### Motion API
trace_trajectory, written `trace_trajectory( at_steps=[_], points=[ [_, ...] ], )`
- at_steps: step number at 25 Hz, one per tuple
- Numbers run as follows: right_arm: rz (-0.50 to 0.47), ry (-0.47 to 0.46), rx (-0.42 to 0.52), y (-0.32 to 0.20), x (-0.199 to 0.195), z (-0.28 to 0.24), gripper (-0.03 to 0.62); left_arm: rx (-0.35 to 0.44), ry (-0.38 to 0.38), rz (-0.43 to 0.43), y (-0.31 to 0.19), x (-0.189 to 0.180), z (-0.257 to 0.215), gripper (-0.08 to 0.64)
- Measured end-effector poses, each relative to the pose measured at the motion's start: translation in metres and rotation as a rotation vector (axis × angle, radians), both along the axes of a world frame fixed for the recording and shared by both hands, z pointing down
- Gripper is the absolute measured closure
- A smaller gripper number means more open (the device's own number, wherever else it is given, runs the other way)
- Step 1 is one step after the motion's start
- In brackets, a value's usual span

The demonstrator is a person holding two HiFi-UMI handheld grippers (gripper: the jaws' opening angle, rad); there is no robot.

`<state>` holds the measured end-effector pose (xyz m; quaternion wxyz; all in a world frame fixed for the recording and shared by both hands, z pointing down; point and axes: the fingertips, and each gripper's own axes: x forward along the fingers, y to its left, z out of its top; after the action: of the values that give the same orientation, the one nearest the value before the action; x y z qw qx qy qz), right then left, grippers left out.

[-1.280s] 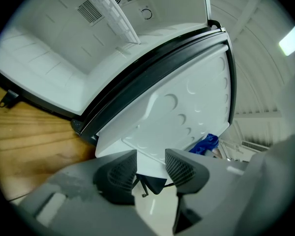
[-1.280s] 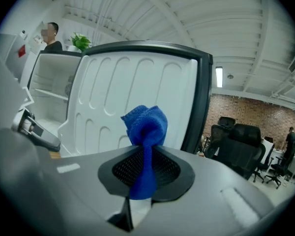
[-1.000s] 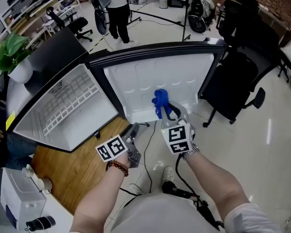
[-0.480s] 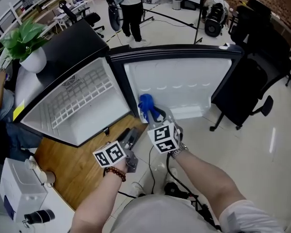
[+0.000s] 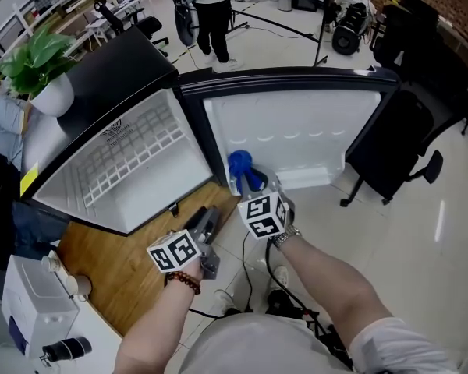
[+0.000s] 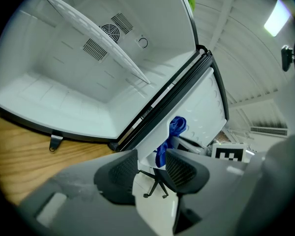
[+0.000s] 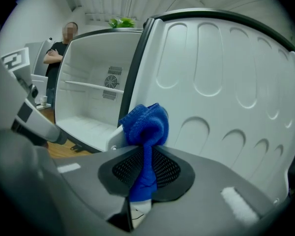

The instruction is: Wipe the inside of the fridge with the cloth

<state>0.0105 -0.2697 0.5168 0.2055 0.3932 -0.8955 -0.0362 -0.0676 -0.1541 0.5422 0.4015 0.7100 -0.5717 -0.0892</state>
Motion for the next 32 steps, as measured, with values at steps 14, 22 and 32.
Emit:
trace_trajectory(
  at_steps=[14, 22, 32],
  points=[
    [0.122, 0.03, 0.008, -0.018, 0.069, 0.009, 0.543, 0.0, -0.006, 0.049, -0.014, 0.026, 0.002, 0.382],
    [0.196, 0.04, 0.009, -0.029, 0.115, 0.01, 0.543, 0.002, -0.007, 0.077, -0.022, 0.044, 0.002, 0.382],
    [0.296, 0.05, 0.004, -0.041, 0.173, 0.009, 0.543, 0.004, -0.004, 0.108, -0.036, 0.068, 0.003, 0.382]
  ],
)
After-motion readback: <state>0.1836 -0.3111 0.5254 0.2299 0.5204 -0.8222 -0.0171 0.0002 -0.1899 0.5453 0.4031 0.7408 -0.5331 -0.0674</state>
